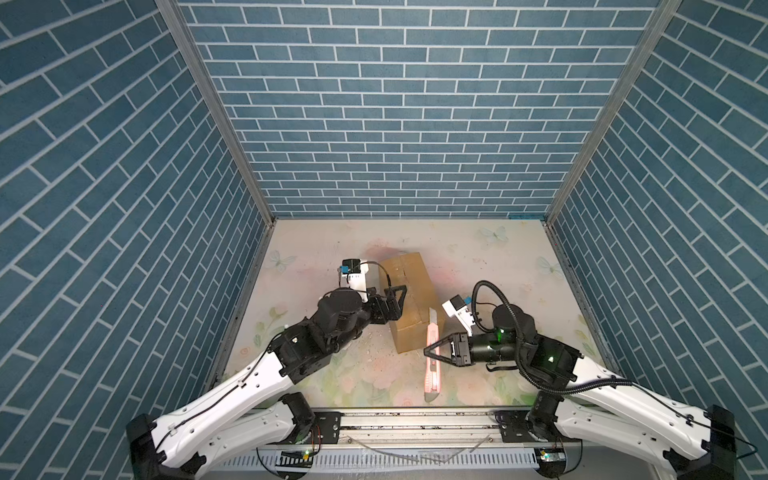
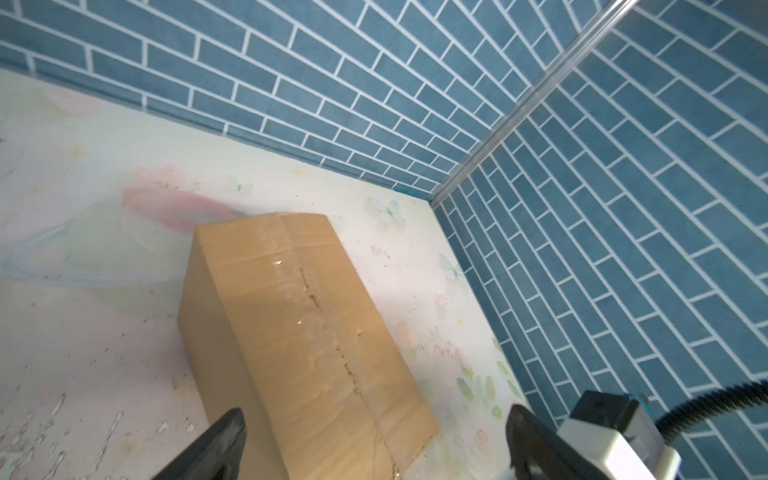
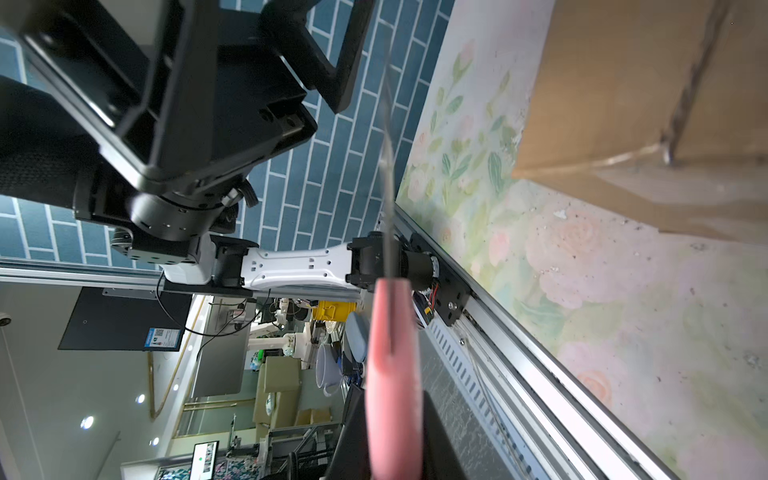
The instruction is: Unpack the express box
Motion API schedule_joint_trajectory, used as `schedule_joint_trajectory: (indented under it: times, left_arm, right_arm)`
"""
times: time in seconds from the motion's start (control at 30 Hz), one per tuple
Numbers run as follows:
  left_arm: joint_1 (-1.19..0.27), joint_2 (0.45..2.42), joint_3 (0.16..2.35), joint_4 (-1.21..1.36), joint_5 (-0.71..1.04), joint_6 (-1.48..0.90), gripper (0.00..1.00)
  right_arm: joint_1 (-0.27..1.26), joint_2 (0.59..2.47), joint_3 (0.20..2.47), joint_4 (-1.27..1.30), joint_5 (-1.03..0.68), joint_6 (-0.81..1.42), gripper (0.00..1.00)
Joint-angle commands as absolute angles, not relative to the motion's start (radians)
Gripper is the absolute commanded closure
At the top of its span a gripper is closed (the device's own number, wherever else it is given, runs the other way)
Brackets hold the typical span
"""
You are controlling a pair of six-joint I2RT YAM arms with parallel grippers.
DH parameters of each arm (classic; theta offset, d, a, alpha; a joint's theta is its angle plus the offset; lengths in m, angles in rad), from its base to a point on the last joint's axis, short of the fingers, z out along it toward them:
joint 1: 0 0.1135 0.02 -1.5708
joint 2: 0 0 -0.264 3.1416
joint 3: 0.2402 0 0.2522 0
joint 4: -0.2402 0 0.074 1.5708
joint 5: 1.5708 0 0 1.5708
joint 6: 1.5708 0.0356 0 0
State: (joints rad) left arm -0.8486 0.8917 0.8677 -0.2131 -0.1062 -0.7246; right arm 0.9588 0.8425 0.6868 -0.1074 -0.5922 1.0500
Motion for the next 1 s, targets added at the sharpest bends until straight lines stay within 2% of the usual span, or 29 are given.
schedule_joint_trajectory:
  times: [0.0,0.13,0.2,0.3,0.5,0.67,0.97]
  left_arm:
    - [-0.764,0.948,0.907,-0.248,0.180,-0.668,0.08]
    - [-0.663,1.033,0.928,-0.088,0.371,-0.681,0.18]
    - [-0.598,1.105,0.921,0.092,0.518,-0.755,0.27]
    - [-0.533,1.237,0.922,0.372,0.686,-0.891,0.35]
    - [-0.480,1.457,0.938,0.902,0.868,-1.172,0.41]
    - [-0.475,1.541,0.972,0.947,0.911,-1.190,0.42]
    - [-0.475,1.620,0.988,0.991,0.934,-1.218,0.52]
  right_arm:
    - [0.868,0.910,0.792,-0.252,-0.666,0.922,1.00]
    - [0.708,1.015,0.893,-0.268,-0.788,0.852,1.00]
    - [0.649,1.078,0.939,-0.250,-0.847,0.827,1.00]
    - [0.600,1.162,0.992,-0.207,-0.914,0.813,1.00]
    - [0.540,1.276,1.061,-0.141,-0.995,0.810,1.00]
    - [0.509,1.339,1.109,-0.107,-1.035,0.810,1.00]
    - [0.489,1.426,1.166,-0.059,-1.060,0.820,1.00]
